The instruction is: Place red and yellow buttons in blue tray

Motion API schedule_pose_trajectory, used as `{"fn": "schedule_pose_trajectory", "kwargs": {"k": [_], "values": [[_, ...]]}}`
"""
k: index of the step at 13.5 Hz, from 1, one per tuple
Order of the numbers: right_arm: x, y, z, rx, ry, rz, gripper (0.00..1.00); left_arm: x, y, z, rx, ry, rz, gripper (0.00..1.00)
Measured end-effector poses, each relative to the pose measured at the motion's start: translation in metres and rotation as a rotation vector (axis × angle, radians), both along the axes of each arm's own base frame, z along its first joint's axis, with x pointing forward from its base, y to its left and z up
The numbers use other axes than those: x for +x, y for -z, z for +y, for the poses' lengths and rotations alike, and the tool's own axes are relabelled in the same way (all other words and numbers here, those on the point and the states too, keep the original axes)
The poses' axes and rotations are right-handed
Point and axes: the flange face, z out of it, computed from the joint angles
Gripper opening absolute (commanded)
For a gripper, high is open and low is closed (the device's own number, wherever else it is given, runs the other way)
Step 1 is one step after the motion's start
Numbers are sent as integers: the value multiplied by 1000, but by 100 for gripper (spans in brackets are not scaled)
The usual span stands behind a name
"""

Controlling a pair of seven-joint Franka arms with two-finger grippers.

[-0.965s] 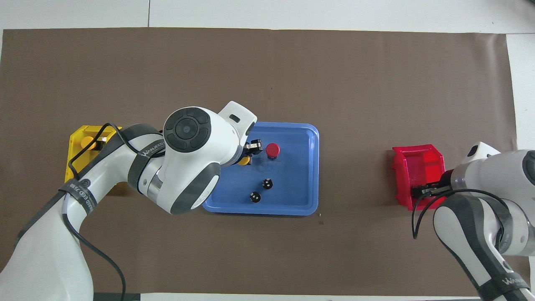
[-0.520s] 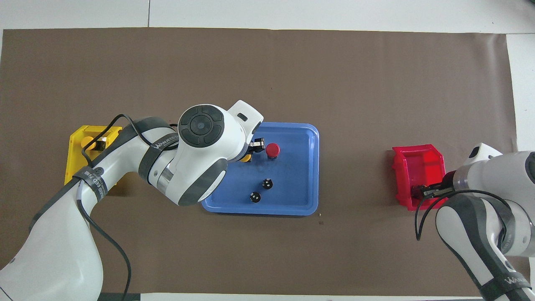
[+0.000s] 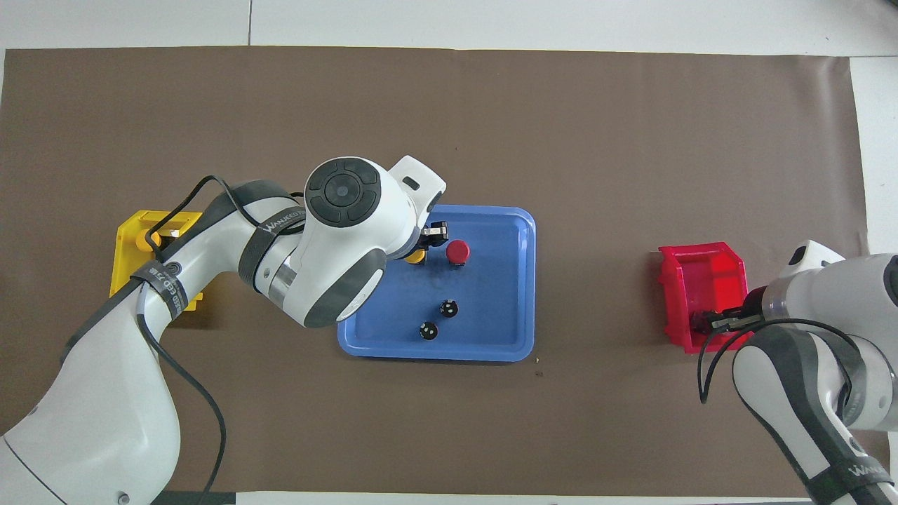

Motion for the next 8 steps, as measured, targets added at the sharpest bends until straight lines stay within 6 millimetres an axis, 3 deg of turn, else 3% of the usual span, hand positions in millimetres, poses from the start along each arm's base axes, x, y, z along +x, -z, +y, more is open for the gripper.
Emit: {"fn": "schedule_pose_trajectory", "kwargs": {"k": [2,5,8], "values": [[11,-18,1,1,-3,14,27,-1,2,-1,2,3,2,12],[42,-65,4,3,-17,34,27,0,2,0,14,12,-9,34],[74,-108,36,-4,0,58,27,0,2,0,19,3,-8,60]]}}
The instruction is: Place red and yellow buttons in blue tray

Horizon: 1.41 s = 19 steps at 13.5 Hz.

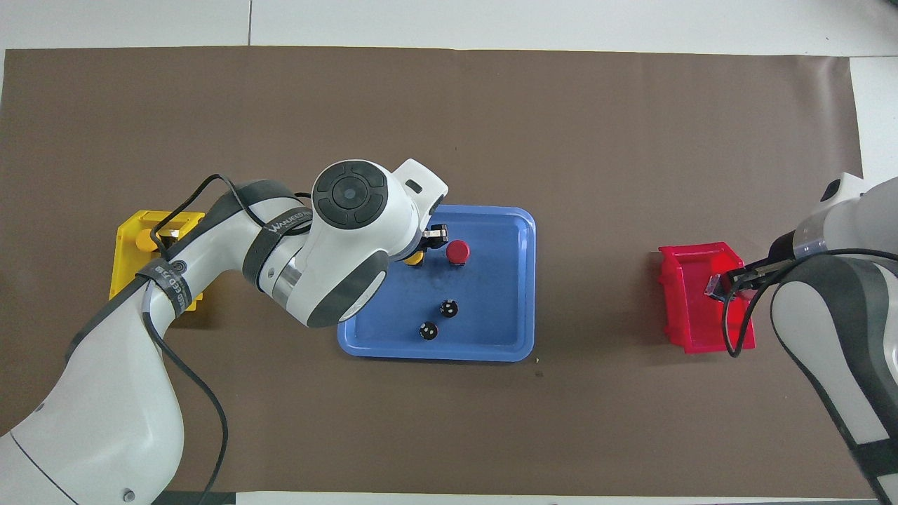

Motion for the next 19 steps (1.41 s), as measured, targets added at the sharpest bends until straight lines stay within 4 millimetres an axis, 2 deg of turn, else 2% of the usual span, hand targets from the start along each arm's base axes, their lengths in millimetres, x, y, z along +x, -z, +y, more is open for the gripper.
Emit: {"fn": "schedule_pose_trajectory", "kwargs": {"k": [2,4,5,7,9,11,13,17,18,19], "values": [[21,-26,50,-15,40,-9,27,0,1,1,5,-15,5,75],[32,-36,103,-3,100,-35,27,0,1,2,14,-21,13,93],[36,-37,126,23,135,-54,27,1,-1,4,24,-24,19,97],[40,-34,161,53,189,-100,27,6,-17,15,52,-39,22,100],[40,-27,185,58,221,-114,27,11,-47,39,102,-54,17,100],[43,-19,205,69,237,-134,26,19,-74,90,180,-34,43,100],[46,-4,229,74,288,-149,26,37,-88,155,221,-10,80,100],[47,39,264,55,269,-116,26,76,-93,285,231,58,101,100],[42,49,279,48,231,-104,26,80,-95,314,234,68,101,100],[36,60,293,41,175,-92,26,82,-94,335,234,68,93,100]]}}
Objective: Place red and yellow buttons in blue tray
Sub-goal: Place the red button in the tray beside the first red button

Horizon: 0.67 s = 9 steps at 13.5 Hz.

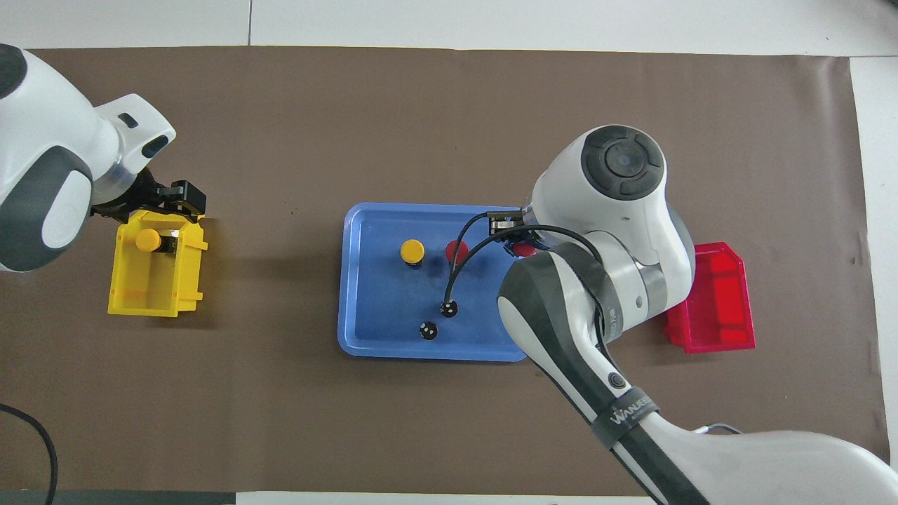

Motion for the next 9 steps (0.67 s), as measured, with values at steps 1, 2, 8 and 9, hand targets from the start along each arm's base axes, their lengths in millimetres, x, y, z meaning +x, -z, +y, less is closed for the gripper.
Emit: {"fn": "schedule_pose_trajectory", "kwargs": {"k": [1,2,8,9], "values": [[-4,10,10,-13,-66,6,26,1,3,13,-12,-4,-20,100],[-4,16,12,-26,-120,5,26,0,9,22,-35,-9,-41,99],[5,23,9,-73,-313,-56,27,-14,46,43,-77,-5,-85,77],[7,28,10,-69,-324,-68,27,-16,54,44,-79,-5,-89,74]]}}
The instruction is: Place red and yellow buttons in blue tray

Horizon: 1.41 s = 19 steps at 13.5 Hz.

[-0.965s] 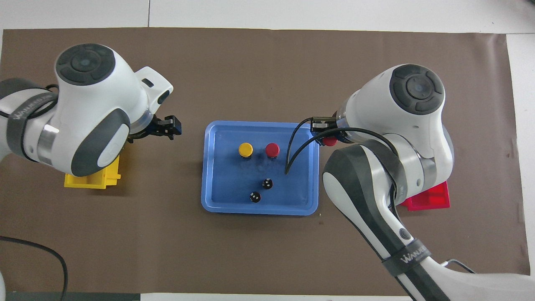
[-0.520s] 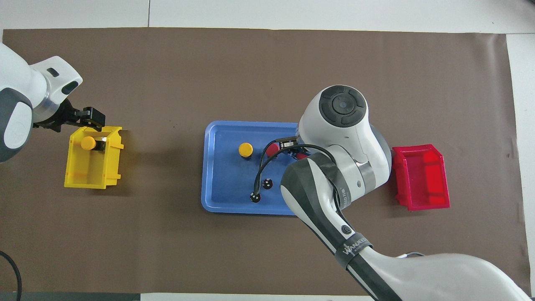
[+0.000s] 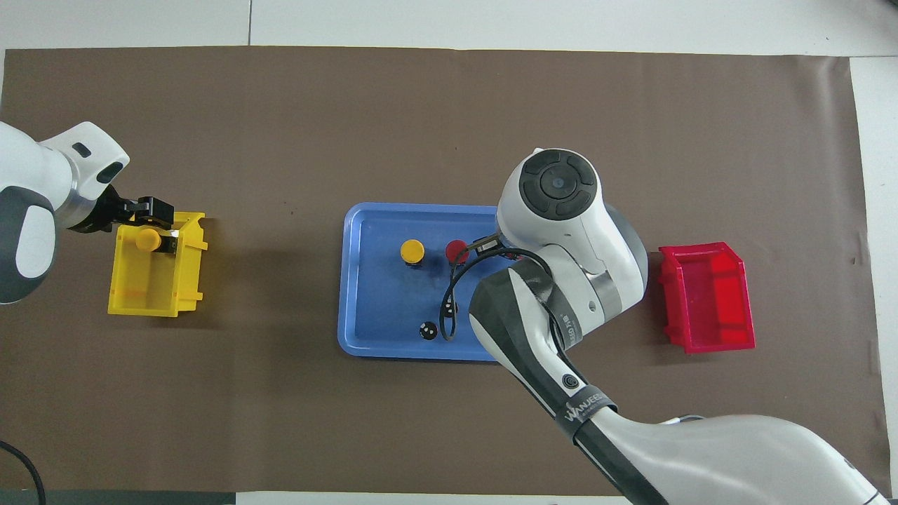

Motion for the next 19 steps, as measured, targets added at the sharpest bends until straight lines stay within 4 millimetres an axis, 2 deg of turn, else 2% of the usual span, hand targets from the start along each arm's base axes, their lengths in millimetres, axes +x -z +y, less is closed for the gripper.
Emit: {"fn": "schedule_pose_trajectory", "kwargs": {"k": [2,5,6,7,9,12,13,15,17,19], "values": [[3,11,3,4,-17,-7,28,-4,12,5,-4,-9,-5,72],[3,18,3,-1,-63,4,30,-3,15,14,-41,-49,-25,72],[3,18,3,-2,-68,5,42,-2,15,17,-55,-64,-35,72],[2,18,4,-3,-70,7,72,-2,15,19,-61,-73,-38,72],[1,19,4,-6,-72,13,98,-3,19,21,-63,-77,-39,72],[4,10,5,1,-72,-2,100,-7,26,23,-64,-81,-33,72],[6,0,4,8,-69,-19,100,-7,27,24,-64,-84,-33,72],[10,-38,-6,15,-50,-41,100,-8,29,25,-64,-85,-39,72],[18,-84,-40,-1,5,-20,100,-8,31,25,-65,-85,-47,71],[29,-128,-88,-17,85,10,100,-9,33,25,-65,-85,-48,70]]}}
